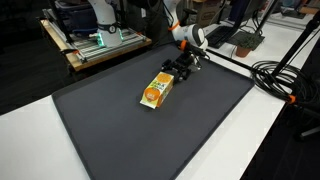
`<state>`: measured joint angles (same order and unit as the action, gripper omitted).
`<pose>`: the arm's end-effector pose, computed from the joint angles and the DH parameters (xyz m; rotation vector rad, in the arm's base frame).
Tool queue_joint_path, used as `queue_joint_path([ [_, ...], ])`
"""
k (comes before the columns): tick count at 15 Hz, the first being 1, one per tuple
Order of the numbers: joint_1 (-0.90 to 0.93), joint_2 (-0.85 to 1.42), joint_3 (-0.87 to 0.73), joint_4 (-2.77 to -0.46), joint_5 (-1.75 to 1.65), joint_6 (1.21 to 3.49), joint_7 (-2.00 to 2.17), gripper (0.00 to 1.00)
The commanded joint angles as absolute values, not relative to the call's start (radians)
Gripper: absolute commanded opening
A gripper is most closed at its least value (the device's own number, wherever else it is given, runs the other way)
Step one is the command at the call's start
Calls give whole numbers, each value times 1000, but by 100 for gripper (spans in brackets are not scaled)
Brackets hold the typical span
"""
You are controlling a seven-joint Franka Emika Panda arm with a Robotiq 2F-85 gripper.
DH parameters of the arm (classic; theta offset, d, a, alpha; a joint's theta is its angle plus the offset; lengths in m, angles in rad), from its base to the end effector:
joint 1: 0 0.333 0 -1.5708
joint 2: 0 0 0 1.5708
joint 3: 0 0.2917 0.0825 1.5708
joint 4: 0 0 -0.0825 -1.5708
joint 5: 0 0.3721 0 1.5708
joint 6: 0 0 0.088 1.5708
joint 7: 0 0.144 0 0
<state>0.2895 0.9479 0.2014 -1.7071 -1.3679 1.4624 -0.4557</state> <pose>0.5383 0.1180 0.0523 1.1793 1.4180 -1.0147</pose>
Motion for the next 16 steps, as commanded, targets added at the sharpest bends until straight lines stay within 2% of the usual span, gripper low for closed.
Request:
queue_joint_path([
  [1, 282, 928, 215, -1772, -1356, 1461, -495, 100],
  [9, 253, 885, 204, -1849, -1439, 1567, -608, 100],
  [10, 253, 887, 200, -1845, -1443, 1572, -615, 91],
  [11, 251, 887, 199, -1842, -1444, 1578, -622, 72],
  [13, 252, 886, 197, -1843, -1447, 1586, -635, 59],
  [14, 253, 885, 198, -1843, -1448, 1585, -636, 54],
  [16, 255, 884, 200, -1846, -1451, 1585, -636, 54],
])
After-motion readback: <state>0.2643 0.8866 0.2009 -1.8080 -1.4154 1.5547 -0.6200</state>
